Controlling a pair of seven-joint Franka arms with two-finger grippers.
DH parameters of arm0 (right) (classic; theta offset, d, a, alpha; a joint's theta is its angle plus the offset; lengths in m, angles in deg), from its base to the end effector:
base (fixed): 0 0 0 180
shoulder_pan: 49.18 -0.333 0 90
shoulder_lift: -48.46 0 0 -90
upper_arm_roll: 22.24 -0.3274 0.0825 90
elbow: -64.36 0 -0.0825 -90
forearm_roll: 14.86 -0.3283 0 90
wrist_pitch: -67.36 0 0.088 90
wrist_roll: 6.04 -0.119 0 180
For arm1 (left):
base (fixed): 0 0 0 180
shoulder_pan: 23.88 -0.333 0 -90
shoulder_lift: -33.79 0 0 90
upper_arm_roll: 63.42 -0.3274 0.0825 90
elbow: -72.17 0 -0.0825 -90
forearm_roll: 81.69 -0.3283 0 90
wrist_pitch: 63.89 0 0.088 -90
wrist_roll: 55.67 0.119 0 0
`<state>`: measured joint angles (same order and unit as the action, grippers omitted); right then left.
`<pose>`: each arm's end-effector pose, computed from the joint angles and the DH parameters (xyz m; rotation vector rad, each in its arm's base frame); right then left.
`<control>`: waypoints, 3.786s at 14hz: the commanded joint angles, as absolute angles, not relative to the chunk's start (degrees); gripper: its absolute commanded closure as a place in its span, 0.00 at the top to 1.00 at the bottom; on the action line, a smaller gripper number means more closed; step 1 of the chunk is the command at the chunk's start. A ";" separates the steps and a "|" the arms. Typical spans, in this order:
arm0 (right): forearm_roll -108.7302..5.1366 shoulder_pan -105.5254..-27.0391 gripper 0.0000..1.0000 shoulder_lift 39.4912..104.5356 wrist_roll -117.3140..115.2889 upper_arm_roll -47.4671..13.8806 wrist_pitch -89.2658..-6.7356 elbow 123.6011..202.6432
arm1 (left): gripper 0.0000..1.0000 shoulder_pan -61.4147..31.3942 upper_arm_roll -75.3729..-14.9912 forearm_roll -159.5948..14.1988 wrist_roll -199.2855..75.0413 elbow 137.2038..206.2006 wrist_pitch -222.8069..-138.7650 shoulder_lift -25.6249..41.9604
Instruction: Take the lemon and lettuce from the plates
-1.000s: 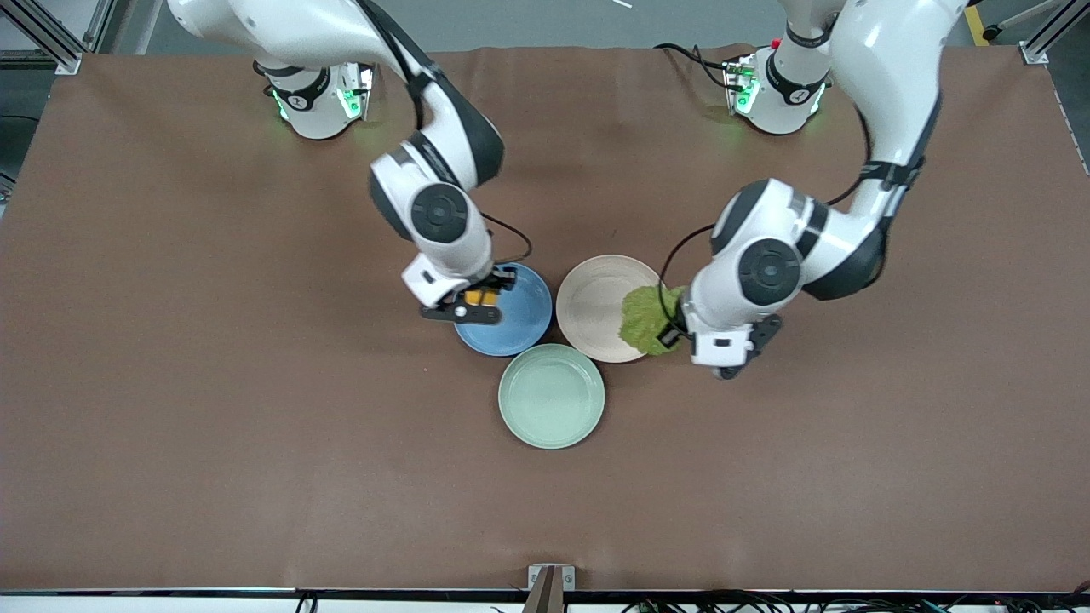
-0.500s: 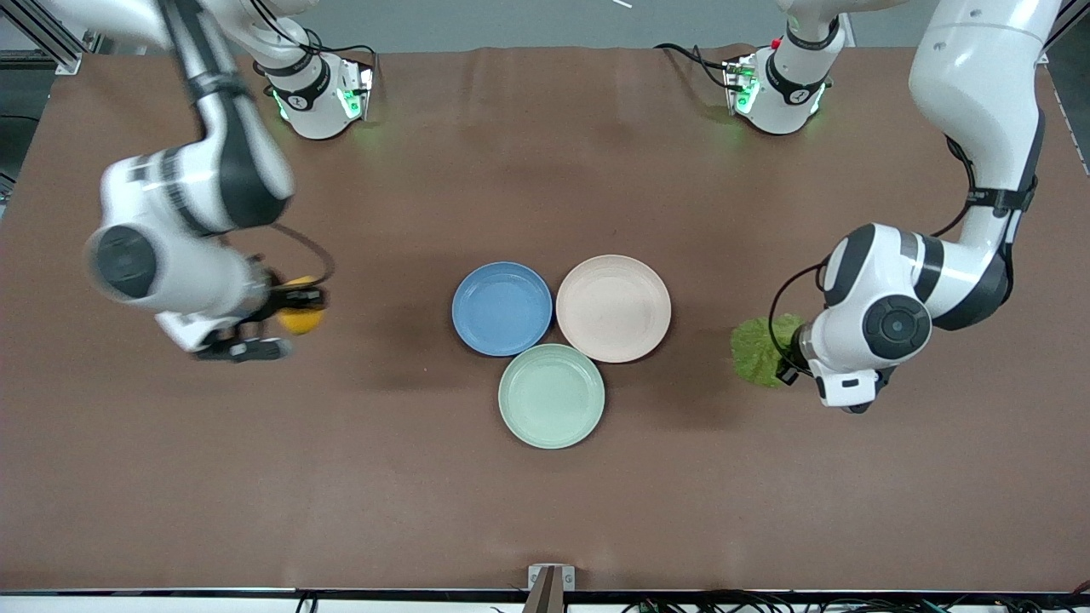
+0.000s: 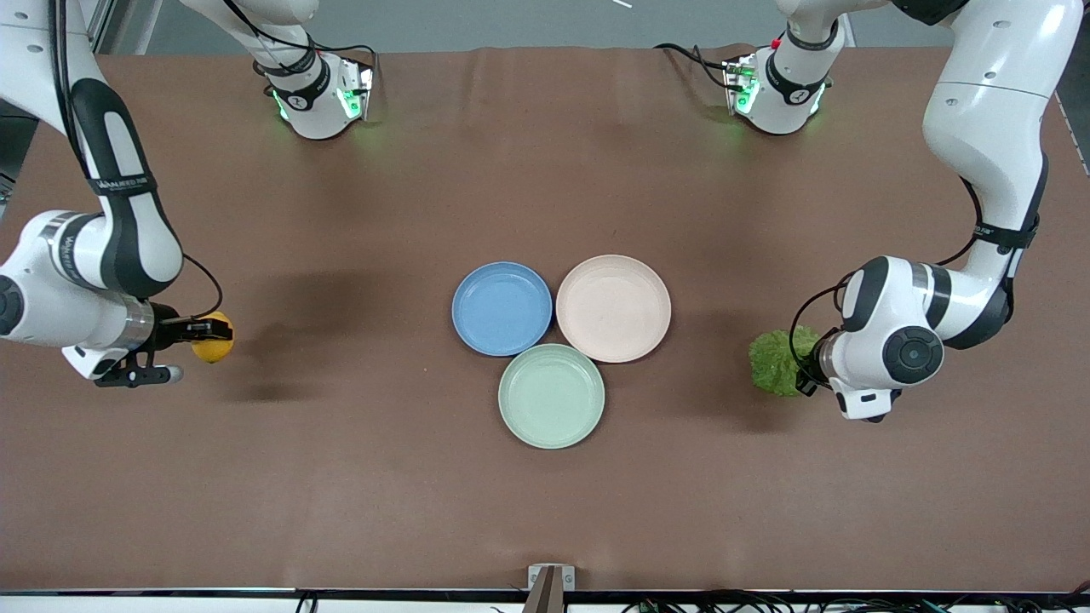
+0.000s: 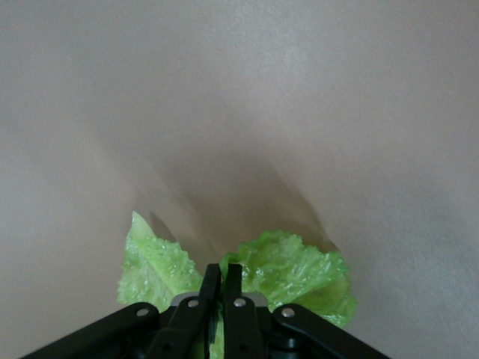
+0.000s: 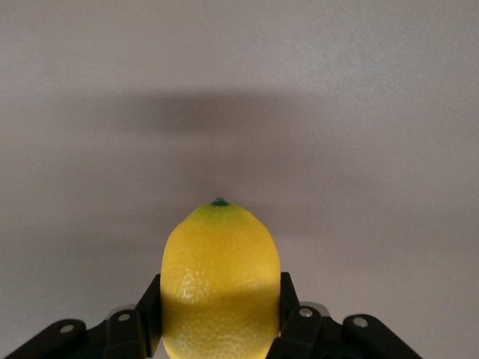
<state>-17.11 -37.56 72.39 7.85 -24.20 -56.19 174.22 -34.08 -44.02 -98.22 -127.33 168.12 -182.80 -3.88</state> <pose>0.5599 -0.0945 0.2986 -3.0500 -0.0724 0.2535 0.6164 -0.0563 0.2547 -2.6380 -1.3844 0.2132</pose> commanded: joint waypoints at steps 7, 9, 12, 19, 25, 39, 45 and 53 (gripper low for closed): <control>-13.19 -36.00 0.24 70.17 7.49 -23.12 -68.78 186.44 | 1.00 -34.78 -43.21 -99.27 -127.31 167.97 -182.63 4.42; -13.19 -36.09 0.24 70.35 5.57 -23.03 -71.15 187.93 | 1.00 -34.78 -42.94 -99.27 -122.67 167.79 -182.63 7.32; -13.19 -36.44 0.26 70.35 3.62 -22.33 -74.84 189.78 | 1.00 -34.78 -43.03 -99.27 -113.54 166.65 -181.76 10.83; -13.19 -36.52 1.00 65.63 3.36 -22.33 -71.53 188.39 | 1.00 -36.28 -42.59 -96.72 -94.89 157.95 -163.84 17.87; -13.19 -40.12 1.00 56.39 2.22 -22.68 -40.70 170.99 | 1.00 -37.68 -43.11 -91.89 -80.04 157.86 -158.64 24.82; -13.99 -49.10 1.00 53.65 -4.99 -22.51 -15.61 145.75 | 1.00 -28.72 -56.12 -81.08 -64.11 160.32 -152.84 35.28; -14.07 -49.10 1.00 52.69 -4.82 -22.51 -14.83 144.61 | 1.00 -27.58 -56.65 -80.99 -64.28 160.58 -151.78 35.37; -15.04 -47.95 1.00 46.88 -5.16 -22.59 -18.51 152.17 | 1.00 -27.66 -55.51 -81.69 -64.02 165.94 -151.34 39.23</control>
<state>-14.11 -48.57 48.86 -4.64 -22.21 -17.44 149.83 -27.57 -55.56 -81.91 -65.32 162.89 -150.53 36.41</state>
